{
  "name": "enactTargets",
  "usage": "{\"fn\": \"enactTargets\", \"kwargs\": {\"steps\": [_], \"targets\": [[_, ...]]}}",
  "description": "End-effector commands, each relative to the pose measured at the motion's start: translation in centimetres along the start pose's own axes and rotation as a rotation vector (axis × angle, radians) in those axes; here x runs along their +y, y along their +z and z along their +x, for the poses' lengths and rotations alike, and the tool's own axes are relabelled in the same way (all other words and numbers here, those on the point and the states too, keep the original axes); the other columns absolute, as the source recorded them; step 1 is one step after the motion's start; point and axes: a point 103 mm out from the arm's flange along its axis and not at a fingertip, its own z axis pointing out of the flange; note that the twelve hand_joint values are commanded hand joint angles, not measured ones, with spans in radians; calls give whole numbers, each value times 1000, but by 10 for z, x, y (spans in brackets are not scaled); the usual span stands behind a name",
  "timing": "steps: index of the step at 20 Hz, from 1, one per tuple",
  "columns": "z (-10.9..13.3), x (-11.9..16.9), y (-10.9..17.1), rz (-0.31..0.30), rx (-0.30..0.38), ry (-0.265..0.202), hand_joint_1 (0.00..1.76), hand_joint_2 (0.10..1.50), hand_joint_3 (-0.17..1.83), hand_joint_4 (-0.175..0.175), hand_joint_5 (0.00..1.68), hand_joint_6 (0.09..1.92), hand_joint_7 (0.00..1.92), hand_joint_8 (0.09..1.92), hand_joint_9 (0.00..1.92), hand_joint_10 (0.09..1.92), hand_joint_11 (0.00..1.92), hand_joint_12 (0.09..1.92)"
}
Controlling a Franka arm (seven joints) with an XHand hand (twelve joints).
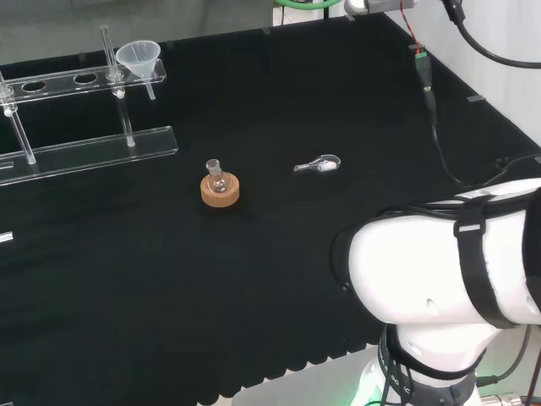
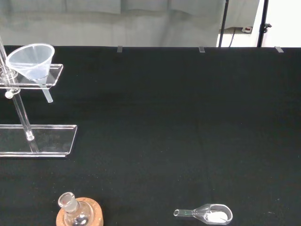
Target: Pick up the funnel from the transparent funnel stand.
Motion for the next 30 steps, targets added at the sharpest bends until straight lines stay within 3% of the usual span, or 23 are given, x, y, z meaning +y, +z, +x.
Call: {"fn": "enactTargets", "kwargs": {"steps": [1, 3, 5, 8, 14, 19, 22, 26, 30], "targets": [[2, 1, 1, -7, -8, -1, 184, 637, 557, 20, 209, 87, 256, 87, 252, 87, 220, 657], [7, 5, 4, -16, -4, -14, 53, 716, 400, 16, 51, 87, 63, 87, 62, 87, 54, 870], [11, 9, 8, -23, 2, -17, 21, 744, 333, 18, 10, 87, 13, 87, 13, 87, 11, 1164], [20, 18, 15, -54, 14, -16, 15, 759, 295, 22, 0, 87, 0, 87, 0, 87, 0, 1310], [42, 45, 42, -152, 38, -43, 56, 764, 224, 43, 0, 87, 0, 87, 0, 87, 0, 931], [71, 83, 65, -189, 25, -97, 83, 761, 205, 50, 0, 87, 0, 87, 0, 87, 0, 875], [89, 111, 76, -198, 78, -131, 89, 762, 197, 53, 0, 87, 0, 87, 0, 87, 0, 837], [115, 147, 93, -186, 134, -171, 87, 783, 157, 53, 0, 87, 0, 87, 0, 87, 0, 517], [142, 180, 103, -187, 143, -184, 87, 793, 136, 53, 0, 87, 0, 87, 0, 87, 0, 377]]}}
